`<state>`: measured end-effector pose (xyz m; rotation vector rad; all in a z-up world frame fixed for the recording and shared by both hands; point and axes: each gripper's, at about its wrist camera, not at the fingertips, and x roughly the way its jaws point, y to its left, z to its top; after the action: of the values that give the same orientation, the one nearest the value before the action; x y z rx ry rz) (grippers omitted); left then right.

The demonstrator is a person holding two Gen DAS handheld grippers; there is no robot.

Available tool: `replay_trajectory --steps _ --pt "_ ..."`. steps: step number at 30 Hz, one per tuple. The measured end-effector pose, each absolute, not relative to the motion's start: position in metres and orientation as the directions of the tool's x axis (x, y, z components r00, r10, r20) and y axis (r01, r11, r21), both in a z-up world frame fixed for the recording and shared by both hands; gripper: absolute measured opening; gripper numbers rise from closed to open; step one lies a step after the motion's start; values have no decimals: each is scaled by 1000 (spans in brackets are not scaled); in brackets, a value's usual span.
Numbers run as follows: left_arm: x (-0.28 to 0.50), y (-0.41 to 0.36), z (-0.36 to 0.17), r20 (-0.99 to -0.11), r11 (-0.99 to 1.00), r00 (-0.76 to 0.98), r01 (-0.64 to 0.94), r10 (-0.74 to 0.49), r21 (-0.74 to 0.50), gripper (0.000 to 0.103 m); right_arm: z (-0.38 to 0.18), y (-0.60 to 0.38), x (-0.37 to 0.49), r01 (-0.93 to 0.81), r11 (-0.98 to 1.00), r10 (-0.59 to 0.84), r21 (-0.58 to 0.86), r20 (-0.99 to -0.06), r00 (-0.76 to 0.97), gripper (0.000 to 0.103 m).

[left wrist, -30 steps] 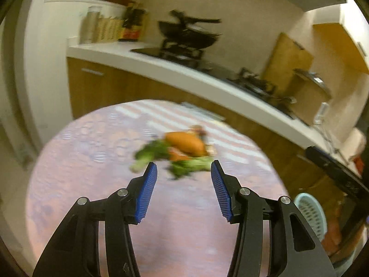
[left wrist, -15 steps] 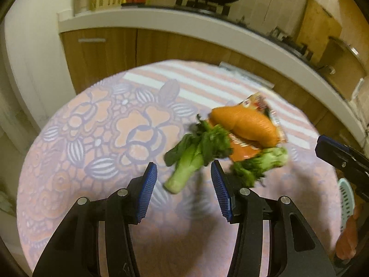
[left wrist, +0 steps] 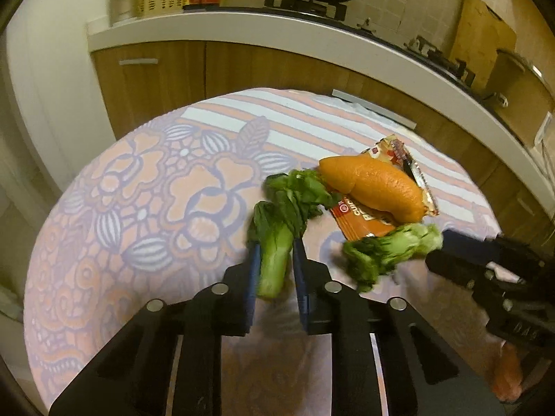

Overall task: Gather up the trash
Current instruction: 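Grasp a bok choy stalk with the left tool while the right tool grasps another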

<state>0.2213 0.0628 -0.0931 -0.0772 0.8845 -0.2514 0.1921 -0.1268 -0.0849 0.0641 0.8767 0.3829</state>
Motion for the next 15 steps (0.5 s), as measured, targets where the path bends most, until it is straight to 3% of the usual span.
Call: replay_trajectory --steps 7,15 --pt "196 95 -83 -735 975 644 86 -211 -205 15 -83 -99 150 -439 862 464 254 -742 483 28" --pt "182 107 -81 -719 966 656 68 -231 -249 15 -74 -102 166 -373 919 345 125 -713 611 29"
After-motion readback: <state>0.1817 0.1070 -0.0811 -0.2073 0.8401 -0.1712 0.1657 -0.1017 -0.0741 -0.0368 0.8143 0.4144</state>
